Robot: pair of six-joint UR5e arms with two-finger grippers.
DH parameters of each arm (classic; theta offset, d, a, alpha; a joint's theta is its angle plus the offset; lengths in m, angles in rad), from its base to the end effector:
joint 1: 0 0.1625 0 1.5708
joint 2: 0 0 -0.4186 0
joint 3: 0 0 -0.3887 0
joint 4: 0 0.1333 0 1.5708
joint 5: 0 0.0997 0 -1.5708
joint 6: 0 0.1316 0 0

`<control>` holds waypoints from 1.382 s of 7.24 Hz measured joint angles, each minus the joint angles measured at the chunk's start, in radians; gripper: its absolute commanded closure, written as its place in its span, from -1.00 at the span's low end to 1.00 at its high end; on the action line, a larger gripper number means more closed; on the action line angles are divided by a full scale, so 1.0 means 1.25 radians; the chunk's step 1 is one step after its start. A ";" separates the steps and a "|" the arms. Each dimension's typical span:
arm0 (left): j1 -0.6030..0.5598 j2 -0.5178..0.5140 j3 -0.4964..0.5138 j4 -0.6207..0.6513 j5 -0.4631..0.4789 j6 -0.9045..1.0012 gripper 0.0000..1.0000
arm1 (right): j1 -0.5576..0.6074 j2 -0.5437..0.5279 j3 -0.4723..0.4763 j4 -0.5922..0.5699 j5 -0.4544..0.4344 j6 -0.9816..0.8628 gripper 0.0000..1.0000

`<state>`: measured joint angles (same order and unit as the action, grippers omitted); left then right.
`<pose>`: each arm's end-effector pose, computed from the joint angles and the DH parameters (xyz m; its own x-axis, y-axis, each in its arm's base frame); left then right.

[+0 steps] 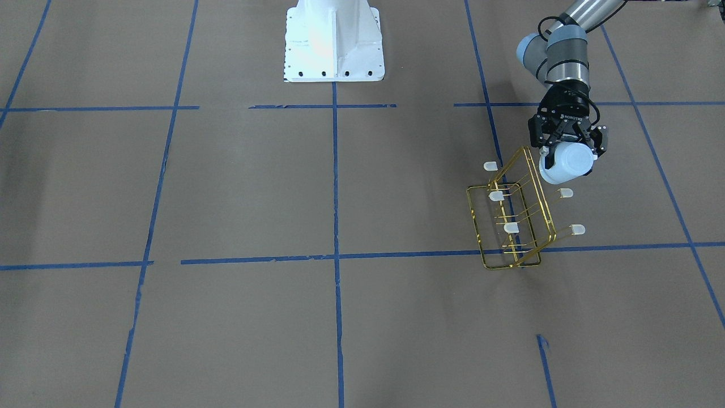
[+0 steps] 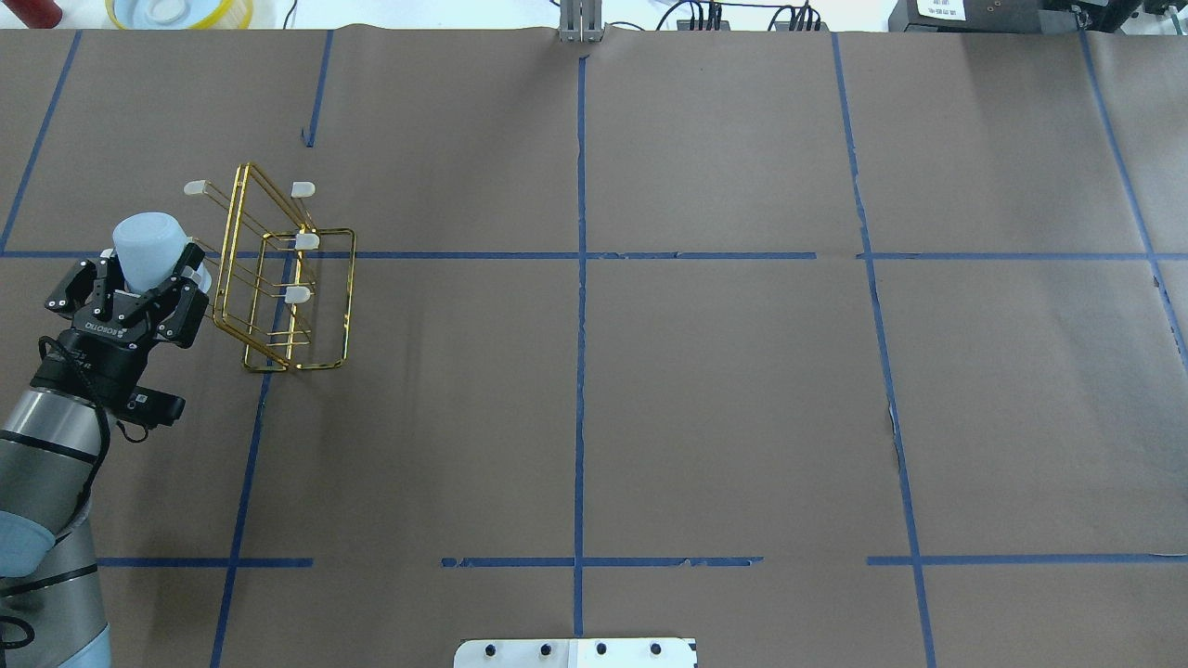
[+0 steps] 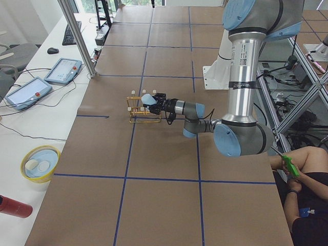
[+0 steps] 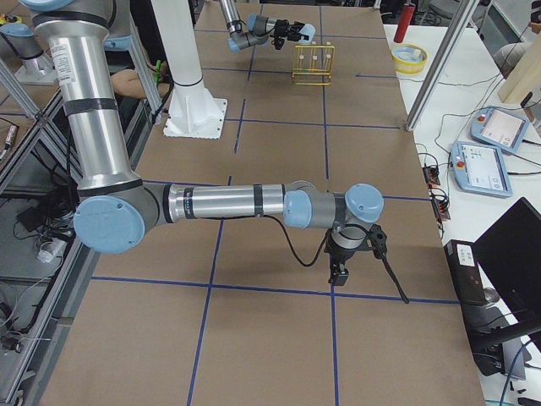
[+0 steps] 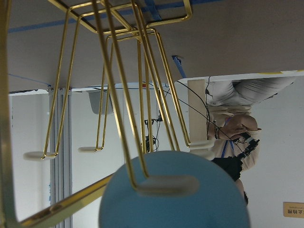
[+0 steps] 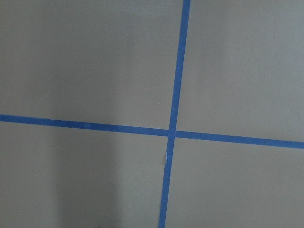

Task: Hang cup on cup holder
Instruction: 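Carry the cup with the left gripper onto a peg of the gold rack, then open the left gripper and pull it back from the hung cup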

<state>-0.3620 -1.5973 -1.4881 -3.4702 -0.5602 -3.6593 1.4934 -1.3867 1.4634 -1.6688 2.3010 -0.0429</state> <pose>0.3245 -0.3846 0.4879 -0.7020 -0.2279 0.6747 -0.6894 -0.0201 -0.7241 0.0019 -0.5636 0.6444 0.7399 -0.0862 0.6672 0.1091 0.9940 0.0073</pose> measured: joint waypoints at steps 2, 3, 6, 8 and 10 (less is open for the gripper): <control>0.004 0.003 -0.001 0.000 -0.001 0.000 -1.00 | 0.000 0.000 0.000 0.000 0.000 0.000 -1.00; 0.006 0.004 -0.002 0.000 -0.001 0.001 -1.00 | 0.000 0.000 0.000 0.000 0.000 0.000 -1.00; 0.007 0.014 -0.020 0.002 -0.005 0.007 -1.00 | 0.001 0.000 0.000 0.001 0.000 0.000 -1.00; 0.005 0.075 -0.097 0.011 -0.031 0.053 -1.00 | 0.001 0.000 0.000 0.000 0.000 0.000 -1.00; -0.015 0.161 -0.195 0.015 -0.141 0.162 -1.00 | 0.000 0.000 0.000 0.001 0.000 0.000 -1.00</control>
<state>-0.3806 -1.3963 -1.7315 -3.4518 -0.7366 -3.4567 1.4938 -1.3867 1.4634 -1.6676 2.3010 -0.0430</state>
